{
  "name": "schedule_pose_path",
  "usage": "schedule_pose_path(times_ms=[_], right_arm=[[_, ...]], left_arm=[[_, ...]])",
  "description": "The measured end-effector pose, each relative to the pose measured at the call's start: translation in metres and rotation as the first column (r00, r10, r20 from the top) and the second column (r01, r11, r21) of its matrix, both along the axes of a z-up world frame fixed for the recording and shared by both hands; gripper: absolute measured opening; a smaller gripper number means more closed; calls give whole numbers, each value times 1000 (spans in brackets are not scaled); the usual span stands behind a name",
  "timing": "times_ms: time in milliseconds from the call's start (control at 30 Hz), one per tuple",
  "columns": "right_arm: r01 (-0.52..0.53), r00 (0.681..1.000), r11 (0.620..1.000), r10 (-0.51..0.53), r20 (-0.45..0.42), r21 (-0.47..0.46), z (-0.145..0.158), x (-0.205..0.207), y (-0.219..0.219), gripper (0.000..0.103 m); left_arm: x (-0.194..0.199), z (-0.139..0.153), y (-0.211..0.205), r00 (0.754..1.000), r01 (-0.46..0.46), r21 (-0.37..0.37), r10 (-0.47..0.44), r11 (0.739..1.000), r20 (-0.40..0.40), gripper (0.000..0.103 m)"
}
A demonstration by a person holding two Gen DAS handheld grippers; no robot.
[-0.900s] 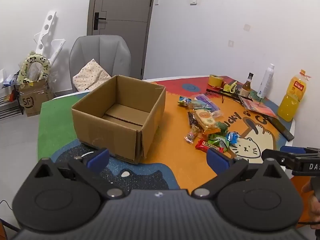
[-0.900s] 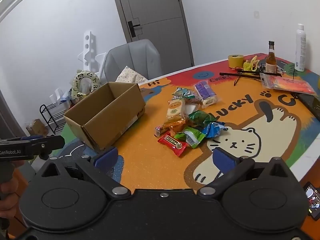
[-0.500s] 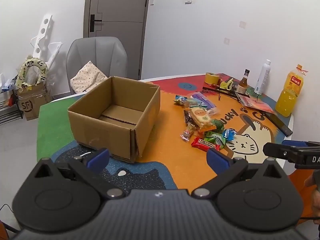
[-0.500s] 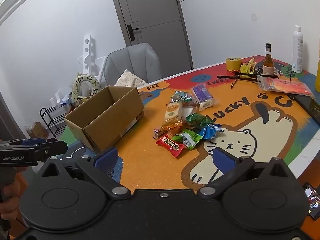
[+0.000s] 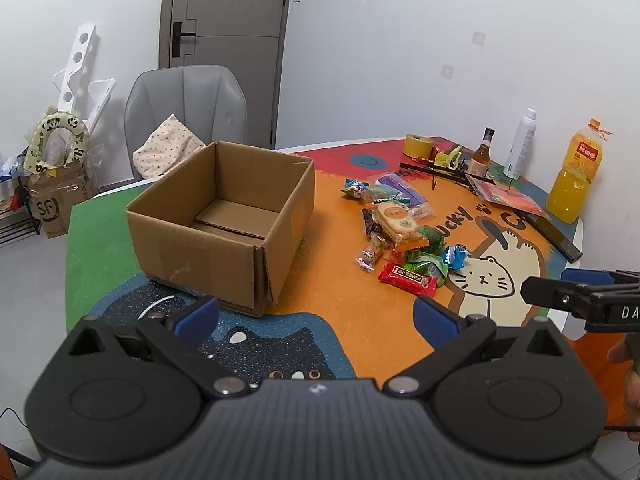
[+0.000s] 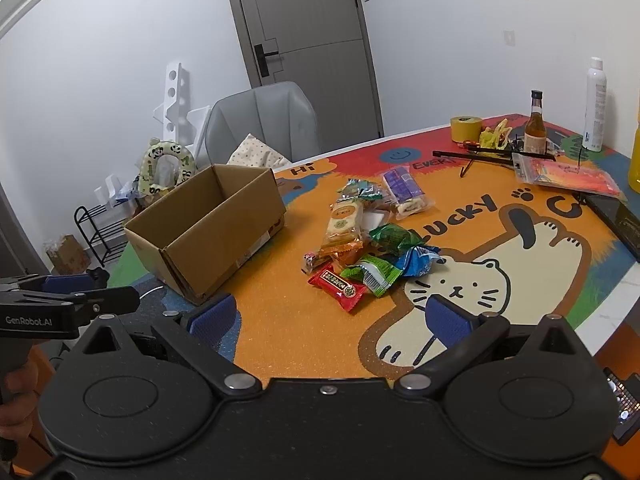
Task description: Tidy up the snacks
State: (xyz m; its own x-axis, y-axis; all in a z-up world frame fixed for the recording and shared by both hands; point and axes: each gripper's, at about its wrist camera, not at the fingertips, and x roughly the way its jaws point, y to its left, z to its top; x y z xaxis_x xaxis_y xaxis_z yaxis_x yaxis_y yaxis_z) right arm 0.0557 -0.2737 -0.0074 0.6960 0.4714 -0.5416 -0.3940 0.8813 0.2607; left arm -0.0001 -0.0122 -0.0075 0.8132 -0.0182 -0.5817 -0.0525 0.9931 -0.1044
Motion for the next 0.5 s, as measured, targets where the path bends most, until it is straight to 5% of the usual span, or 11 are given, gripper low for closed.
schedule_pose_path(times_ms=[500], right_arm=[[-6,1000,1000,6,4,4,0,1,1,103]], left_arm=[[0,-1,4,1000,-6,-6,6,1000,-2,103]])
